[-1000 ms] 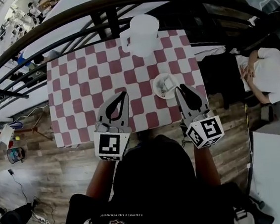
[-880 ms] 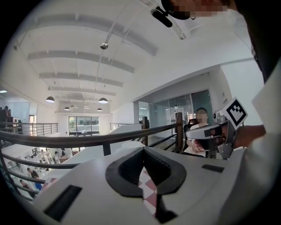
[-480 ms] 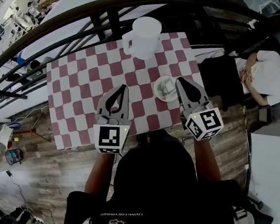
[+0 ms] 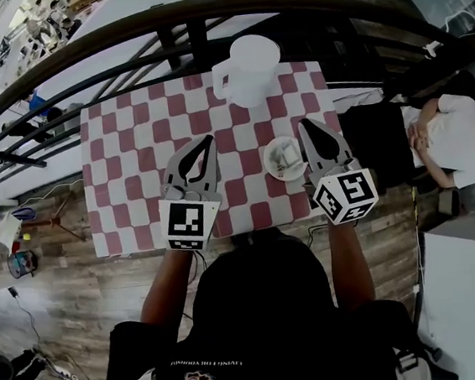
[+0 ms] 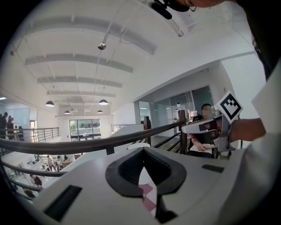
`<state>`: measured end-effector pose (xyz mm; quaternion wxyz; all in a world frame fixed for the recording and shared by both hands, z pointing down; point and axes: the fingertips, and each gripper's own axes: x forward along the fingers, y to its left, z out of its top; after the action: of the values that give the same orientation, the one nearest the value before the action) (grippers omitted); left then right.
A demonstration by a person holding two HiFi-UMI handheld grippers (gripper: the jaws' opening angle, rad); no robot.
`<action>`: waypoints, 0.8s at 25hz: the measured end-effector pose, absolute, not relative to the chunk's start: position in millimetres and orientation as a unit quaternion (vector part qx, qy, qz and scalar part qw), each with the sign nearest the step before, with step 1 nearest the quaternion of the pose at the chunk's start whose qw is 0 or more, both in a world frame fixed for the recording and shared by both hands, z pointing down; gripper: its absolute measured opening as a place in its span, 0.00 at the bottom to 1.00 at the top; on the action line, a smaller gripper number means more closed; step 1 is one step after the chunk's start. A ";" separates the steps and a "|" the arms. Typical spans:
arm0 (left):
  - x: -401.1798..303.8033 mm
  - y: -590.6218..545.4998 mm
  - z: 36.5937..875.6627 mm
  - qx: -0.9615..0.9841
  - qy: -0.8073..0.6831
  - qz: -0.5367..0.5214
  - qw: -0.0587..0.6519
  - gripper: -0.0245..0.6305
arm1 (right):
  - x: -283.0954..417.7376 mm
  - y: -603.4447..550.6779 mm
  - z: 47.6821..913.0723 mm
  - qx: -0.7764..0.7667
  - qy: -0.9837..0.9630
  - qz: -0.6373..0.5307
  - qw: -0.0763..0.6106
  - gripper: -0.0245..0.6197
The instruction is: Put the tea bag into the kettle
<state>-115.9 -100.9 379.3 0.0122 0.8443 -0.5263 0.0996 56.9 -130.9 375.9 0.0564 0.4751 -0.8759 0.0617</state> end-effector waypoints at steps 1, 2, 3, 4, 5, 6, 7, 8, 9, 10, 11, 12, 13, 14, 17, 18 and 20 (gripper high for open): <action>-116.1 -104.6 379.2 0.844 -0.527 0.100 0.011 0.04 | 56.8 -135.3 376.5 0.475 -0.876 0.061 0.057 0.09; -116.2 -108.2 378.8 0.843 -0.528 0.101 0.010 0.04 | 57.0 -139.8 377.2 0.475 -0.876 0.061 0.058 0.09; -116.2 -111.6 378.2 0.843 -0.528 0.101 0.008 0.04 | 57.5 -144.4 378.6 0.475 -0.876 0.062 0.059 0.09; -116.0 -114.8 377.5 0.843 -0.529 0.101 0.007 0.04 | 58.0 -149.2 380.8 0.476 -0.875 0.063 0.061 0.09; -115.8 -117.8 376.8 0.843 -0.529 0.102 0.005 0.04 | 58.6 -154.2 383.4 0.476 -0.875 0.064 0.063 0.09; -115.6 -121.1 376.4 0.842 -0.529 0.102 0.004 0.04 | 59.3 -159.1 386.2 0.477 -0.874 0.065 0.065 0.09; -115.2 -124.6 376.4 0.842 -0.529 0.103 0.002 0.04 | 60.1 -164.1 388.9 0.477 -0.874 0.066 0.067 0.09; -114.7 -128.4 376.8 0.842 -0.530 0.104 0.001 0.04 | 61.1 -169.2 391.5 0.478 -0.873 0.067 0.069 0.09; -114.1 -132.6 377.3 0.841 -0.530 0.106 0.000 0.04 | 62.2 -174.3 393.7 0.478 -0.873 0.068 0.071 0.09; -113.5 -137.1 377.9 0.841 -0.531 0.107 -0.001 0.04 | 63.4 -179.5 395.6 0.478 -0.872 0.068 0.073 0.09; -112.7 -141.8 378.7 0.840 -0.531 0.109 -0.001 0.04 | 64.8 -184.7 397.2 0.479 -0.872 0.069 0.074 0.09; -111.9 -146.9 379.5 0.840 -0.531 0.111 -0.002 0.04 | 66.4 -189.8 398.5 0.479 -0.872 0.069 0.074 0.09; -111.1 -152.3 380.4 0.840 -0.531 0.113 -0.003 0.04 | 68.3 -195.0 399.8 0.480 -0.871 0.070 0.075 0.09; -110.4 -158.1 381.0 0.839 -0.532 0.115 -0.004 0.04 | 70.3 -200.4 401.1 0.481 -0.871 0.071 0.075 0.09; -108.1 -178.0 382.4 0.837 -0.533 0.119 -0.007 0.04 | 76.9 -216.8 403.9 0.485 -0.868 0.073 0.076 0.09; -107.0 -184.9 383.5 0.837 -0.533 0.121 -0.007 0.04 | 79.1 -222.1 405.2 0.486 -0.868 0.073 0.076 0.09; -104.5 -198.8 386.4 0.838 -0.531 0.126 -0.007 0.04 | 83.1 -232.6 408.9 0.487 -0.867 0.075 0.079 0.09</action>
<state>-104.5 -198.8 386.4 -0.0074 0.8377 -0.5314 0.1257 83.1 -232.6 408.9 0.0787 0.4867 -0.8667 0.0754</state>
